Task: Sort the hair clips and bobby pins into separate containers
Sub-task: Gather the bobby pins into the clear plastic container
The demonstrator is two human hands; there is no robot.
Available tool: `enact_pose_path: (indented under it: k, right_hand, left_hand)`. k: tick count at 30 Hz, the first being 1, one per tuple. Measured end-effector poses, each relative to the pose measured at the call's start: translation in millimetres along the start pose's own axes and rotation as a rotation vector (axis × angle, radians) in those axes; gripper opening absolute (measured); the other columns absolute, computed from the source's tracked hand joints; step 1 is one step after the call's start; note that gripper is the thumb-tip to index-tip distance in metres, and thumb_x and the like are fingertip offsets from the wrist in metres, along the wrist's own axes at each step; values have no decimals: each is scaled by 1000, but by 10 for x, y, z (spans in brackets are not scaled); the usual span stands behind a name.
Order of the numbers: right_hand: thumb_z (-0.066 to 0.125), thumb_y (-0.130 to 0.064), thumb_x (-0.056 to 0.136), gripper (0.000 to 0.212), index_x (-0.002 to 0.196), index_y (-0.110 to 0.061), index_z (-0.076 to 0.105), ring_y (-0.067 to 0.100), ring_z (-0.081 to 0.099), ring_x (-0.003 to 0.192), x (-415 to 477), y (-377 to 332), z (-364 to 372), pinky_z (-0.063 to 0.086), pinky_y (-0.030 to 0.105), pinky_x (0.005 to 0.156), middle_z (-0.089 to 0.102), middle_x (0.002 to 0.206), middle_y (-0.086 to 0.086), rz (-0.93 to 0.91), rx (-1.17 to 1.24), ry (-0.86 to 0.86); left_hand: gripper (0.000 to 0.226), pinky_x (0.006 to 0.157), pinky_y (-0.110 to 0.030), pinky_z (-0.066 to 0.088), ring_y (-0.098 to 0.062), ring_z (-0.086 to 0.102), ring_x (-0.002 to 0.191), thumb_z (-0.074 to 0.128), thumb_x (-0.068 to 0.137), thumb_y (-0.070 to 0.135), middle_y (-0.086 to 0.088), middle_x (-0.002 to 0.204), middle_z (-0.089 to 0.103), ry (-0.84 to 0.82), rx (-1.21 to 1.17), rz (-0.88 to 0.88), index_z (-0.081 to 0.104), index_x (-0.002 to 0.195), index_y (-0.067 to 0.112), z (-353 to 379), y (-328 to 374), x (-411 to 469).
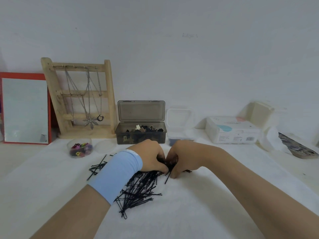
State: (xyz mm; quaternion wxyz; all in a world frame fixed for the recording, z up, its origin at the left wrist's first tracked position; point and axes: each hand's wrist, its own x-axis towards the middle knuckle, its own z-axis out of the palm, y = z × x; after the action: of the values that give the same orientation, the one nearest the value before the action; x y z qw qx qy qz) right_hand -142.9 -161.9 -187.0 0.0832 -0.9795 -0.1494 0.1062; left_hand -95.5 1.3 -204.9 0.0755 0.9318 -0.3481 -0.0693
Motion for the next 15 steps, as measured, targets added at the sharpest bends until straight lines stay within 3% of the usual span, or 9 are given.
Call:
enact_pose_path:
  k: [2, 5, 8, 11, 15]
  right_hand:
    - [81, -36, 76, 28, 102, -26, 78, 6, 62, 72, 17, -14, 19, 41, 10, 54, 72, 80, -13, 2, 9, 29]
    - [81, -35, 75, 26, 100, -27, 80, 16, 68, 85, 32, -14, 23, 48, 20, 62, 76, 89, -5, 21, 31, 49]
    - [80, -37, 77, 31, 105, -27, 77, 14, 65, 84, 13, -16, 15, 47, 21, 62, 74, 92, -8, 12, 4, 42]
    - [77, -37, 80, 32, 109, -23, 76, 13, 59, 75, 13, -37, 25, 37, 16, 52, 70, 87, -6, 2, -34, 23]
    - [75, -30, 83, 25, 105, -18, 78, 19, 64, 78, 34, -64, 28, 36, 17, 51, 73, 88, 2, -2, -36, 31]
  left_hand:
    - [52, 84, -32, 54, -10, 63, 87, 62, 73, 70, 13, 97, 70, -83, -24, -32, 74, 107, 32, -54, -6, -34]
    - [83, 86, -34, 53, -11, 62, 90, 58, 53, 87, 13, 100, 66, -162, 11, -99, 68, 111, 28, -53, 32, -50]
    - [66, 78, -36, 59, -14, 65, 80, 70, 62, 73, 7, 89, 69, -71, 102, -95, 72, 102, 20, -1, 77, -17]
    - [45, 76, -36, 59, -14, 66, 77, 74, 70, 59, 4, 85, 72, -5, 64, -65, 77, 95, 23, -28, 51, -8]
    - [59, 78, -31, 57, -9, 64, 81, 75, 61, 68, 12, 90, 69, 7, 74, -67, 75, 102, 26, -37, -6, -26]
